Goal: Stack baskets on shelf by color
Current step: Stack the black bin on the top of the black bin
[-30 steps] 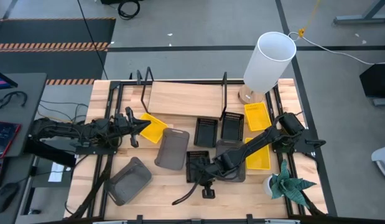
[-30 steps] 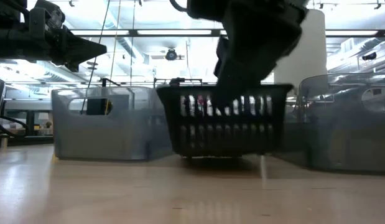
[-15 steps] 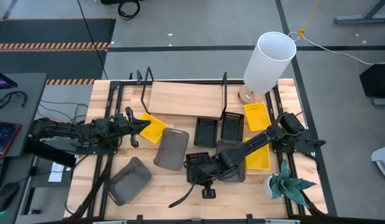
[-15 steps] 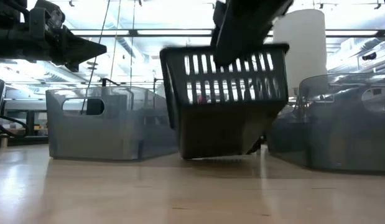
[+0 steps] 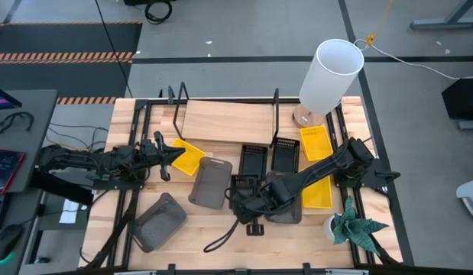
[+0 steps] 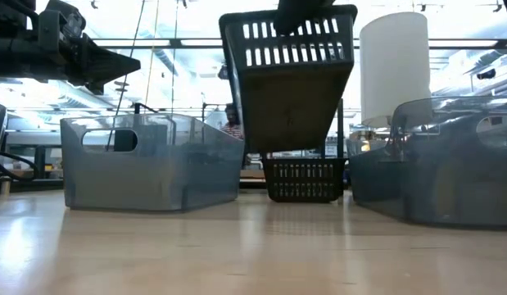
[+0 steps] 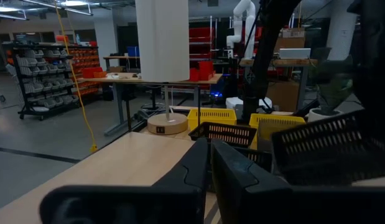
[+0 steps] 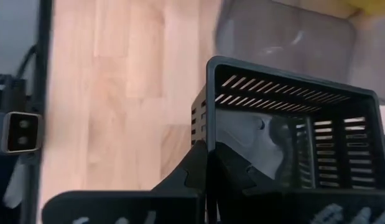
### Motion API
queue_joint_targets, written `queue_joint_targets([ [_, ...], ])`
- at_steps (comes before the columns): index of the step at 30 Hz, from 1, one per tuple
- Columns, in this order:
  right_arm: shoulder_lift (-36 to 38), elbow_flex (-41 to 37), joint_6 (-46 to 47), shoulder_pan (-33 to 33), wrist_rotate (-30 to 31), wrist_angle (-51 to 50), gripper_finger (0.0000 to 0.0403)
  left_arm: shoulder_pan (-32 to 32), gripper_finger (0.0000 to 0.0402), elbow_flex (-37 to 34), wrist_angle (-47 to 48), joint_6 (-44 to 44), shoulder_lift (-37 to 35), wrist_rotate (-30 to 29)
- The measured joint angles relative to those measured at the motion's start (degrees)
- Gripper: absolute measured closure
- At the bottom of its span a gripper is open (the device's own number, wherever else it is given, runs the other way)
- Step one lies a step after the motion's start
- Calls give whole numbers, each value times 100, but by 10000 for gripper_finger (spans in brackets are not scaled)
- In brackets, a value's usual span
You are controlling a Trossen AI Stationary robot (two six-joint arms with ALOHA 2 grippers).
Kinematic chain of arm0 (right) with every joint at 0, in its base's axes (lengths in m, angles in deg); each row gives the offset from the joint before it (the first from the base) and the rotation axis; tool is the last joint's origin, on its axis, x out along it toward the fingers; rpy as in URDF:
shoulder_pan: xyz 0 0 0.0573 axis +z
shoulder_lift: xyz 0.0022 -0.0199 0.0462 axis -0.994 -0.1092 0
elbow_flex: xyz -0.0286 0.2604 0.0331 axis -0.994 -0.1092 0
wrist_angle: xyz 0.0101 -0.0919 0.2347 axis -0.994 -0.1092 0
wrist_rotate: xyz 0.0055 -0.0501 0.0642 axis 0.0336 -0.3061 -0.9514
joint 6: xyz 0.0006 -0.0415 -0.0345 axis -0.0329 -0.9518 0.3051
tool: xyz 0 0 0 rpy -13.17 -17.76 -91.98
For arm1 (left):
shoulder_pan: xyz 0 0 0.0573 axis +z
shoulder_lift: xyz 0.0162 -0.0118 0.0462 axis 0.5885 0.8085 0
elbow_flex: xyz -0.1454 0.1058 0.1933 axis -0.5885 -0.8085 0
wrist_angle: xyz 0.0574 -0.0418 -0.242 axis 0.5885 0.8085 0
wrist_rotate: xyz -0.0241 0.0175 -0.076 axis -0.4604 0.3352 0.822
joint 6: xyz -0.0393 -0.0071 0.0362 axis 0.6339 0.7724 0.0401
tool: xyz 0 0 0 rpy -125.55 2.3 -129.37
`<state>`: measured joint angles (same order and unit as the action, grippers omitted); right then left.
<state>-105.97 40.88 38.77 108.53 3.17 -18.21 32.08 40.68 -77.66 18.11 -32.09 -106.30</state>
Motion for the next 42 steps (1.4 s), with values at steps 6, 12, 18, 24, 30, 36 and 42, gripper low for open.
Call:
queue_joint_targets([
  [6, 0, 231, 154, 0, 278, -369, 385, -2, 368, 0, 0, 0, 0, 0],
  [12, 2, 328, 291, 0, 588, -674, 385, -1, 368, 1, -1, 0, 0, 0],
  [18, 2, 328, 441, -48, 935, -998, 385, 0, 376, 0, 0, 0, 0, 0],
  [24, 2, 325, 433, -75, 1191, -1098, 385, -2, 370, 0, -2, 0, 0, 0],
  [30, -7, 321, 345, -147, 1399, -1133, 385, -2, 367, 1, -2, 0, 0, 0],
  [36, -17, -60, 227, -270, 1555, -1026, 385, -1, 375, 0, 0, 0, 1, 0],
  [42, -24, -530, 174, -476, 1747, -899, 385, -2, 372, 2, -2, 0, 0, 0],
])
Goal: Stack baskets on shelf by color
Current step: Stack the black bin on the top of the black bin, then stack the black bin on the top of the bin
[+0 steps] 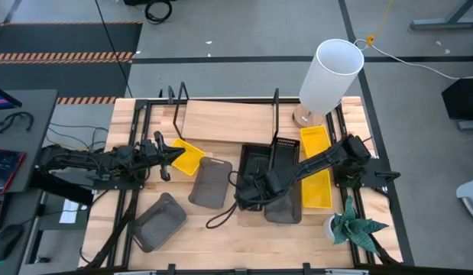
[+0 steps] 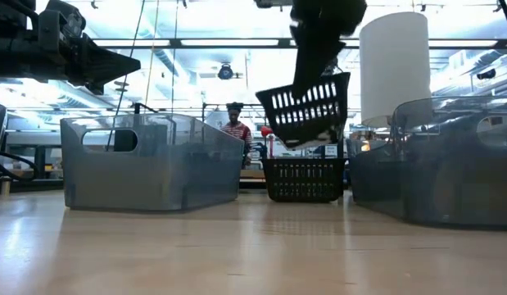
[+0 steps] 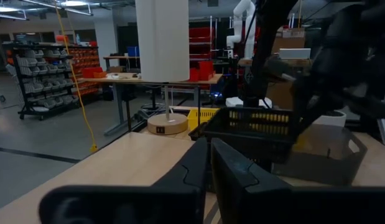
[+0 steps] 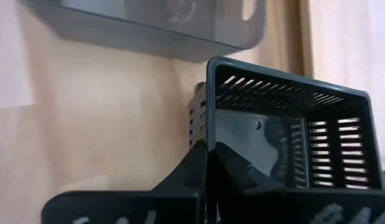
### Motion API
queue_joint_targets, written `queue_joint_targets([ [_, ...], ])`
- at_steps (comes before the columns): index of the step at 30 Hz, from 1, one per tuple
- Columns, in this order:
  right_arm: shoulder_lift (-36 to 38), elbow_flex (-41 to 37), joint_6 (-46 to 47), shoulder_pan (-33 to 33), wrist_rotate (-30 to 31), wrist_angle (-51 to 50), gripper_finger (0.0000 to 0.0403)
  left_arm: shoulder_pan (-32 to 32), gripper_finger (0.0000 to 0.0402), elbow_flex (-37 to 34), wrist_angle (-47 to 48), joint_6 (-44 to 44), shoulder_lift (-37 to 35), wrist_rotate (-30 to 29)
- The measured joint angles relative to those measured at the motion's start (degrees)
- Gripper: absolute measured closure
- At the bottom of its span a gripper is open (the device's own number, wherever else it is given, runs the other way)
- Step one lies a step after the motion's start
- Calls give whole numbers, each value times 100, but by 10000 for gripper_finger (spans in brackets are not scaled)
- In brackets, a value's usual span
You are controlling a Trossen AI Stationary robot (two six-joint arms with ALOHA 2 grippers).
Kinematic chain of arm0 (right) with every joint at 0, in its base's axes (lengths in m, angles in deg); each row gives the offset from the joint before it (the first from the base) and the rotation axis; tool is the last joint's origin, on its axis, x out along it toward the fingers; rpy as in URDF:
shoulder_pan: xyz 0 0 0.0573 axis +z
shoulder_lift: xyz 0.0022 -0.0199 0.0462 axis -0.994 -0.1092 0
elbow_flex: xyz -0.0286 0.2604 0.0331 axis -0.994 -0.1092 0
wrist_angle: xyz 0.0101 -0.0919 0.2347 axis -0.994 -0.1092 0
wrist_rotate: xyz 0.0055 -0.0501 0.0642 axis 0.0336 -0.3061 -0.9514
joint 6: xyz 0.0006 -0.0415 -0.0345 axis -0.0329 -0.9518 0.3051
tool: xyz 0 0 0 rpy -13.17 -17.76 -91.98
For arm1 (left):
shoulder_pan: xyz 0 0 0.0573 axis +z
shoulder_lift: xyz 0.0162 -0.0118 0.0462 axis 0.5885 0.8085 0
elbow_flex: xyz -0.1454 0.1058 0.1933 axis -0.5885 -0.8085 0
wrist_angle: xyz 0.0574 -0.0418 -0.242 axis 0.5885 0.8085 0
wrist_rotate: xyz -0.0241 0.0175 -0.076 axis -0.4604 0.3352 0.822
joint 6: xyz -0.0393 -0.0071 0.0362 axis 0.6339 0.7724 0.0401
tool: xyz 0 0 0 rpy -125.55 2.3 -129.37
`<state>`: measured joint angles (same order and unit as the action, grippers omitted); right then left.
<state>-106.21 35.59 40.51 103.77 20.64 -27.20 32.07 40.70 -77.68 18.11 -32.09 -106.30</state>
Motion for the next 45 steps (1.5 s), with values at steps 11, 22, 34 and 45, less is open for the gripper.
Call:
queue_joint_targets([
  [11, 2, -580, -467, -283, 67, 765, 385, 1, 373, -1, 0, 0, 0, 0],
  [22, 2, -979, -521, -455, 49, 1143, 385, 0, 367, -2, 1, 0, 1, 0],
  [34, 2, -1075, -484, -448, -380, 1299, 368, 0, 376, -2, 1, 0, 1, 0],
  [45, 2, -993, -406, -444, -592, 1206, 324, 1, 367, -1, 0, 0, 1, 0],
])
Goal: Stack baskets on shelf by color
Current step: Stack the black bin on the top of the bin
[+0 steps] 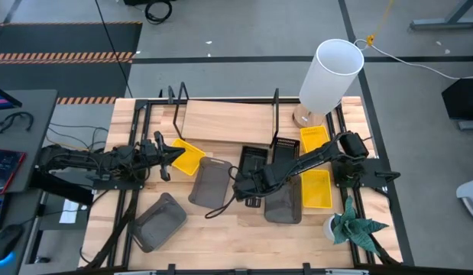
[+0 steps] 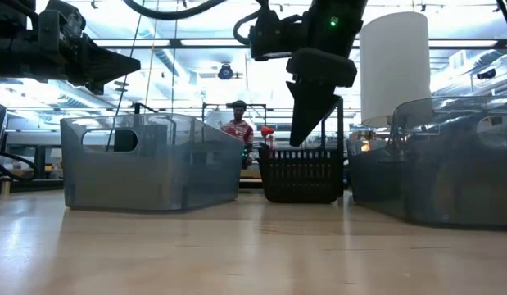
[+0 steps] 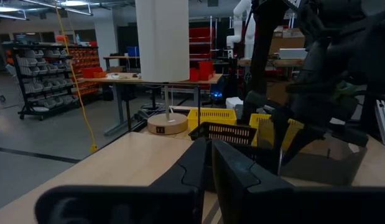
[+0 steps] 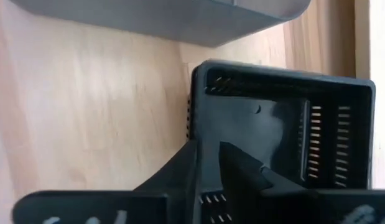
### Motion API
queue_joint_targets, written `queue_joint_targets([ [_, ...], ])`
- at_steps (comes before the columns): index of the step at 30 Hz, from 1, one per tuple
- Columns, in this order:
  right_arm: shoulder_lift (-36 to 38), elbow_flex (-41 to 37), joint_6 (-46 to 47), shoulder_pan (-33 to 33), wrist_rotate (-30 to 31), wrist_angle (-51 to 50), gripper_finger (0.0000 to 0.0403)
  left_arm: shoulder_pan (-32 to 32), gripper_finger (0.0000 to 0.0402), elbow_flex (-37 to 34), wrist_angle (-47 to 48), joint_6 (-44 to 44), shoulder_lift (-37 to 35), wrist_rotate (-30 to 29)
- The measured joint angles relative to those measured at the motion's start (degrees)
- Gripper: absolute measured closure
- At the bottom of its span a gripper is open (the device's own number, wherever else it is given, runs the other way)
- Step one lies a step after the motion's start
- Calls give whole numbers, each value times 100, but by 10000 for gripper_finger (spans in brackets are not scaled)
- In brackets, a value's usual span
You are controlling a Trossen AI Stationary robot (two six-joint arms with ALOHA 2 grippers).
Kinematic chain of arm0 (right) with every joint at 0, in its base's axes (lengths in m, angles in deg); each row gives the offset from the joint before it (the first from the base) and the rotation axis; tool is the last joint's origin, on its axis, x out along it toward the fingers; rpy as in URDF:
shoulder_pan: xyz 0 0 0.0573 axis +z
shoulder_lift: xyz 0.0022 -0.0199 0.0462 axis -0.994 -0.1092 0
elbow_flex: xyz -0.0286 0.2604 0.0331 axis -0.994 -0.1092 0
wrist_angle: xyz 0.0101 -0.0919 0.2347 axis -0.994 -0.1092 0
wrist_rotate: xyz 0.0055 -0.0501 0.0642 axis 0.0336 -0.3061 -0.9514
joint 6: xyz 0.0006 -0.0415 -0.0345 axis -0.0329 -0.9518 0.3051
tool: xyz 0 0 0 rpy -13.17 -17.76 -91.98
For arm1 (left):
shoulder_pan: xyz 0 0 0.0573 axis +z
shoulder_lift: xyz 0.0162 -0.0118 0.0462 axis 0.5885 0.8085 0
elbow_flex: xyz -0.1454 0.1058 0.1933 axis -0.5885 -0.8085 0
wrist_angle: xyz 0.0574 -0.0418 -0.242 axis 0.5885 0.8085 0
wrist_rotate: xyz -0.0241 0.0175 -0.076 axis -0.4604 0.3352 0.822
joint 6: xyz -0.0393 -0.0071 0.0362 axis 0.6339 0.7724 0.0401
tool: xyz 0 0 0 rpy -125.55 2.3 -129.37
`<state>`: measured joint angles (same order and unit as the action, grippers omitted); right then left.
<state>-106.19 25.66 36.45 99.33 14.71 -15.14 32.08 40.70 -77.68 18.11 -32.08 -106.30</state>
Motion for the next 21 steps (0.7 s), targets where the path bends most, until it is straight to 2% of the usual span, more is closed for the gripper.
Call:
queue_joint_targets([
  [8, 2, 211, -185, -14, -254, -52, 281, -1, 376, 1, 1, 0, -1, 0],
  [15, 2, 211, -94, -86, -298, -16, 256, 0, 367, -1, 1, 0, 0, 0],
  [21, 4, 66, -108, -138, -288, 399, 240, -1, 369, 1, 0, 0, -1, 0],
])
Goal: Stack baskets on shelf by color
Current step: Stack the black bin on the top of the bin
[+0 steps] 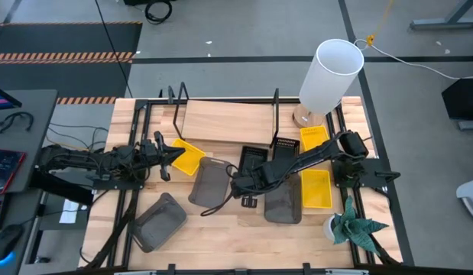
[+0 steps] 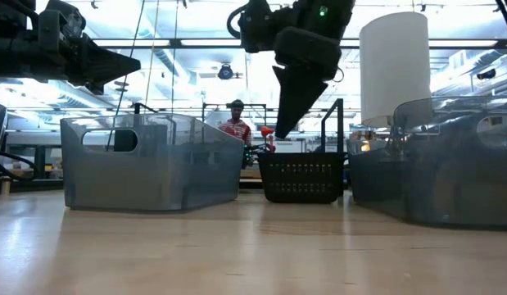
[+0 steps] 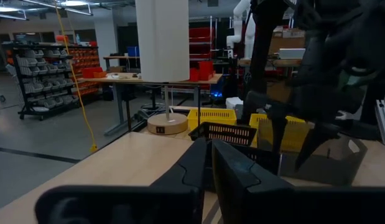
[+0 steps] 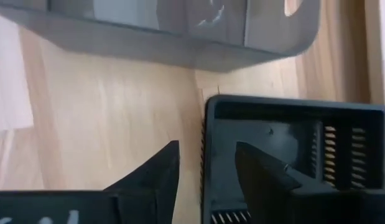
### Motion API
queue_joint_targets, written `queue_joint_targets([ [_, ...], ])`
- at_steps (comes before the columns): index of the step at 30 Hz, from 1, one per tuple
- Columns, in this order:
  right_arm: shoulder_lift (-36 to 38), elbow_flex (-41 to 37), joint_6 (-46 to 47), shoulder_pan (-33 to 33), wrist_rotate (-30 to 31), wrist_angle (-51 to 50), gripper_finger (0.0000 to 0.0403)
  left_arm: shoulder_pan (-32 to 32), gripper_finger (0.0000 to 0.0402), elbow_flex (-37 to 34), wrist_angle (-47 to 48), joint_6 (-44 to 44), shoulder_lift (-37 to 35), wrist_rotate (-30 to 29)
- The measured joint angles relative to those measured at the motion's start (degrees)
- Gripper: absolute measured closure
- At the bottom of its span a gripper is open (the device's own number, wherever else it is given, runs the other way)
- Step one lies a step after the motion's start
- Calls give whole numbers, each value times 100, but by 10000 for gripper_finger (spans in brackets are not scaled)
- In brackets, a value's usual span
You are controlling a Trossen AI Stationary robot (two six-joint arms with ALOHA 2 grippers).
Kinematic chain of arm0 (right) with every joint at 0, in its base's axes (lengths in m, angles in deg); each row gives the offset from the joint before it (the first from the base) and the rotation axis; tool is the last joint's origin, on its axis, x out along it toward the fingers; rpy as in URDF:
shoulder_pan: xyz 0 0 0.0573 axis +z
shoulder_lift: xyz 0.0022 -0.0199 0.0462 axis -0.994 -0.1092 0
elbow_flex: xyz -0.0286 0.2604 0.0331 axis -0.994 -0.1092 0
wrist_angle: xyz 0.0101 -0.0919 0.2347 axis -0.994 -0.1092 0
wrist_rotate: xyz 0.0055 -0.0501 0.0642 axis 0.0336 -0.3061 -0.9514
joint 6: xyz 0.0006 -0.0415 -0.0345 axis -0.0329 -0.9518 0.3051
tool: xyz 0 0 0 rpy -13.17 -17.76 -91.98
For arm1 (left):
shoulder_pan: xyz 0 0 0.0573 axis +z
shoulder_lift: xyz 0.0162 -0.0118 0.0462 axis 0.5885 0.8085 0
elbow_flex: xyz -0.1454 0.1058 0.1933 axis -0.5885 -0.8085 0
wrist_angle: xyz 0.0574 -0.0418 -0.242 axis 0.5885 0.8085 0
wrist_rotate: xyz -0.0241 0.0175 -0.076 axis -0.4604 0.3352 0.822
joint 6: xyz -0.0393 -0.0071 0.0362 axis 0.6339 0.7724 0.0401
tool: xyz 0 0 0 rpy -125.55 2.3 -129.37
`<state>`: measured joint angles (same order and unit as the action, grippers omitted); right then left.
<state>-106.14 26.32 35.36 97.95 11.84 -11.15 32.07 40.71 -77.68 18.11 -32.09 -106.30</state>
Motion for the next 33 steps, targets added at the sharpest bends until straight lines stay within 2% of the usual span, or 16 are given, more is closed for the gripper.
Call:
queue_joint_targets([
  [7, -2, -672, -29, -163, -31, 815, 239, 0, 376, 0, 1, 0, 1, 0],
  [13, -2, -934, -33, -240, -33, 1202, 249, 0, 368, -2, 2, 0, 0, 0],
  [17, -2, -1017, -26, -245, -33, 1279, 277, 1, 366, -2, 1, 0, 2, 0],
  [28, 18, -1143, 108, -236, -316, 1263, 389, 0, 374, -2, 2, 0, 0, 0],
  [33, 169, -1143, 85, -236, -374, 1166, 386, 0, 367, -2, 2, 0, 0, 0],
])
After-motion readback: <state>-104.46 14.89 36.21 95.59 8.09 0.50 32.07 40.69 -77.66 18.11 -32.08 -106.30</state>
